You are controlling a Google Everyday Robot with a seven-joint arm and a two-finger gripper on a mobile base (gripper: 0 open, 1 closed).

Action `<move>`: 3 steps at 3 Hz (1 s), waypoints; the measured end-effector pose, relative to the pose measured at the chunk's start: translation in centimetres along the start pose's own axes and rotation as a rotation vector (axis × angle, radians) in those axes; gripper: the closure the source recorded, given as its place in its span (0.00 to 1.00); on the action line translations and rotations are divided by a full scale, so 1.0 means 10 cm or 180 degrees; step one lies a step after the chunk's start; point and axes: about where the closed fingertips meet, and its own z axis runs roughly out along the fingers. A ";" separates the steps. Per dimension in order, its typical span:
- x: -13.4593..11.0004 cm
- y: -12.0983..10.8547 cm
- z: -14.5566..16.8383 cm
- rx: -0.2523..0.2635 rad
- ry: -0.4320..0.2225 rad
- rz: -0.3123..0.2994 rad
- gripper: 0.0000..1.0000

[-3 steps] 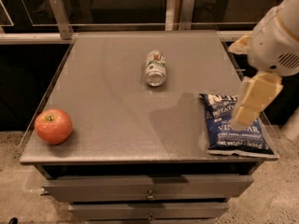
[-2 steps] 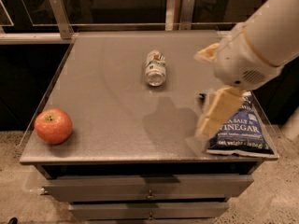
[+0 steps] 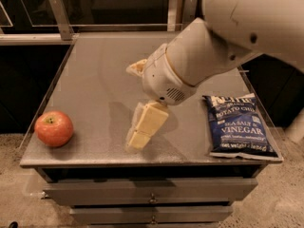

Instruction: Open bottom drawer

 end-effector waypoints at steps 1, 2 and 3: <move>-0.33 0.00 0.48 -0.0180 -0.0260 -0.0084 0.00; -0.60 0.04 0.86 -0.0350 -0.0434 -0.0163 0.00; -0.80 0.12 1.16 -0.0529 -0.0565 -0.0194 0.00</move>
Offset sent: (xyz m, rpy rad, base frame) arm 0.0027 0.1531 -0.0441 0.1686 0.0857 0.2070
